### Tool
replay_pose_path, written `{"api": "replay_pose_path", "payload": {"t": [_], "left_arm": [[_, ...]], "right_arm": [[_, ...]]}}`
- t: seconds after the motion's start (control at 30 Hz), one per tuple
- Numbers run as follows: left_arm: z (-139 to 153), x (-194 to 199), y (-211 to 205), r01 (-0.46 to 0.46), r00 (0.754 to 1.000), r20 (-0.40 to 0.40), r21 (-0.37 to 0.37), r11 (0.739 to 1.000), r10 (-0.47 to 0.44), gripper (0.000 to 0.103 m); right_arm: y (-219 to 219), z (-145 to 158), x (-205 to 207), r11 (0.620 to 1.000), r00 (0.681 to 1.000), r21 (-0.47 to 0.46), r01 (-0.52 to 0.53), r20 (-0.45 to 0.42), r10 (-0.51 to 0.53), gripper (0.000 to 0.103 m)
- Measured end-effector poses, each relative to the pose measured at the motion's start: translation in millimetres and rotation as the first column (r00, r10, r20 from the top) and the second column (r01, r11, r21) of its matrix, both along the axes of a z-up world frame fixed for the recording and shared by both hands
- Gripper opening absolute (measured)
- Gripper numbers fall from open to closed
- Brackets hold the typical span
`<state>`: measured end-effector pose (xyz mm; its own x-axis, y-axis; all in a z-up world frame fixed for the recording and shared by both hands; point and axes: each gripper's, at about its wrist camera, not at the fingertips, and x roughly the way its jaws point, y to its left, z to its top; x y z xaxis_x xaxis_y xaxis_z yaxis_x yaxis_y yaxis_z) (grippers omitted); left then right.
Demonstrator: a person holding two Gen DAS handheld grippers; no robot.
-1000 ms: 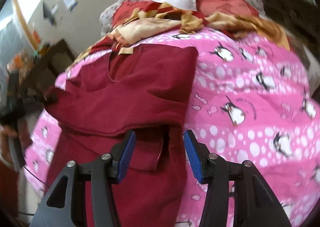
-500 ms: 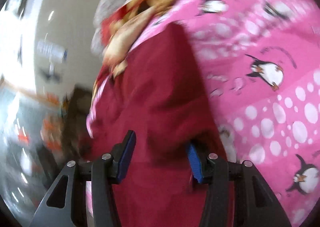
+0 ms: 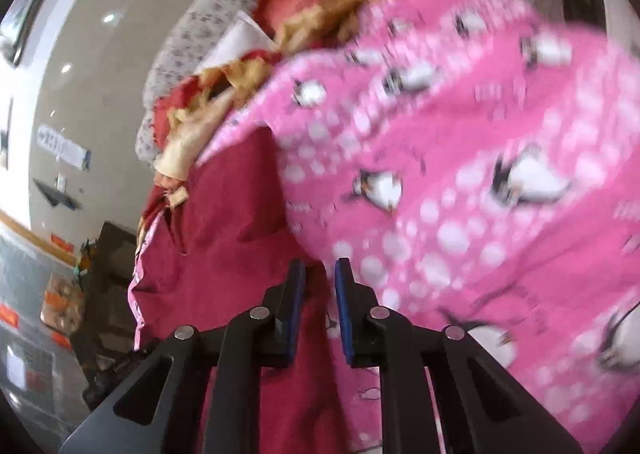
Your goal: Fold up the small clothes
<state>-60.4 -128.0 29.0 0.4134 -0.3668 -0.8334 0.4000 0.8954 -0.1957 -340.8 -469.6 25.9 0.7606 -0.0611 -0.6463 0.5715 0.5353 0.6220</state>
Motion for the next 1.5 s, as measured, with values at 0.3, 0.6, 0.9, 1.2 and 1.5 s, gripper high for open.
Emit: {"api": "replay_pose_path", "payload": {"t": [0.3,0.6,0.9,1.2,1.5], "left_arm": [[11,-7,4,-0.02,1.0,0.021,-0.033,0.999,0.021,0.054],[8,-6,5,-0.019,0.999,0.049,-0.005,1.0,0.019,0.064],[5,-3,7,-0.031,0.997,0.064,0.002,1.0,0.031,0.064],[-22,9,7,-0.048,0.999,0.0,0.046,0.998,0.048,0.07],[0,15,20,-0.105,0.993,0.05,0.013,0.994,0.104,0.071]], "right_arm": [[-18,14,89,0.98,0.985,-0.118,-0.161,-0.077,0.153,0.072],[-22,4,125,0.931,0.958,-0.259,-0.256,-0.2,0.208,0.028],[-20,27,89,0.94,0.98,-0.292,-0.175,-0.144,0.137,0.035],[15,-11,83,0.897,0.919,-0.296,-0.328,-0.32,0.23,0.035],[15,34,86,0.881,0.945,-0.362,-0.306,-0.223,0.238,0.035]]}}
